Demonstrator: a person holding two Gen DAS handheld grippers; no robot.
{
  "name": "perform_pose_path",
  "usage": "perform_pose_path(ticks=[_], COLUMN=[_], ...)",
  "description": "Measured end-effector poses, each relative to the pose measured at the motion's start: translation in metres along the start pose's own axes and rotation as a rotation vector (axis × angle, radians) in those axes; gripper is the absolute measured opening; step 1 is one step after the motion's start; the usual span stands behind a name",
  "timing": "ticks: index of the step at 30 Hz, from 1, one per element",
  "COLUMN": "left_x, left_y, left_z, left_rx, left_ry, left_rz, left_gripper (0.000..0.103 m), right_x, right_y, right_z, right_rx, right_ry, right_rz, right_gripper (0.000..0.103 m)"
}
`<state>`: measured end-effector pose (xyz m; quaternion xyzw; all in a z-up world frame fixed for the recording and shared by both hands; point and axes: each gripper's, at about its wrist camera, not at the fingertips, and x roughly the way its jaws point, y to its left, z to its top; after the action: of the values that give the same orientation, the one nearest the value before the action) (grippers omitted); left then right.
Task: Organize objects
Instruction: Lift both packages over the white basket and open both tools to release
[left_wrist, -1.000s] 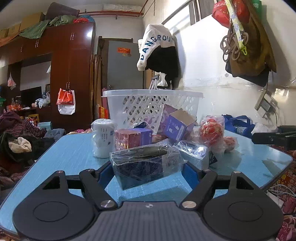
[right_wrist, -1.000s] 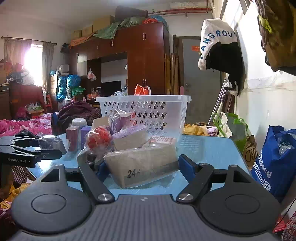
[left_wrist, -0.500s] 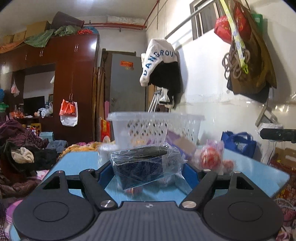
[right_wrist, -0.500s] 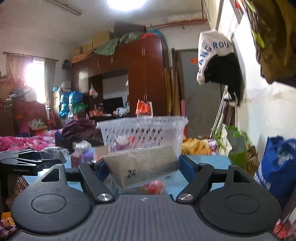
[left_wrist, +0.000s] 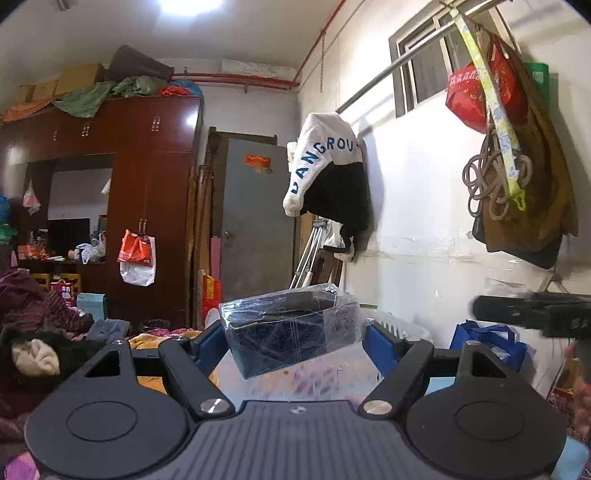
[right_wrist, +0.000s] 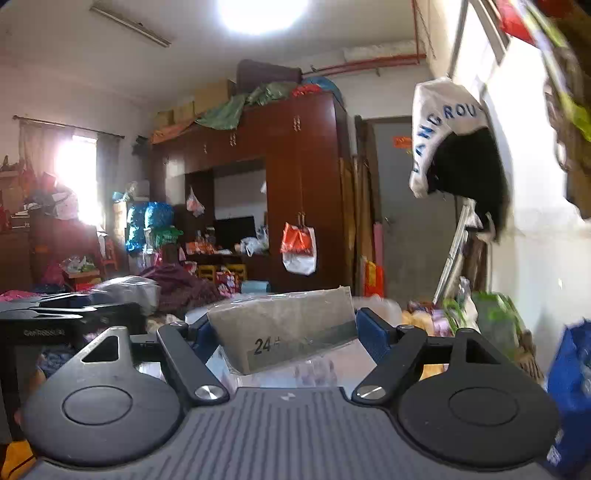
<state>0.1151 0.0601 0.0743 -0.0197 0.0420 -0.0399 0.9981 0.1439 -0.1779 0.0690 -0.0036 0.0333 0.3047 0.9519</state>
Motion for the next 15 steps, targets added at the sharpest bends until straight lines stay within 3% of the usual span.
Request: perform_pose_path(ticks=[4,6,10,15], left_x=[0.037,0.068,0.124,0.145], left_y=[-0.004,0.000,0.014,0.018], left_z=[0.024,0.031,0.027,0.019], left_rx=[0.032,0.020,-0.031,-0.036], left_ry=[0.032,0.091,0.230,0.269], left_rz=[0.026,0.044,0.042,0.039], left_gripper=[0.081,0.081,0.081,0.082], right_x=[0.038,0.060,0.096,0.102], right_y=[0.000,-0.006,-0.032,-0.035], right_z=[0.005,0.001,-0.006,-0.013], right_rx=[-0.082,-0.140,-0.084,-0.091], right_ry=[-0.017,-0.011,0.077,0.098], right_rz=[-0.037,-0.056,-0.081,-0.083], right_gripper=[0.079,0.079,0.079,0.080])
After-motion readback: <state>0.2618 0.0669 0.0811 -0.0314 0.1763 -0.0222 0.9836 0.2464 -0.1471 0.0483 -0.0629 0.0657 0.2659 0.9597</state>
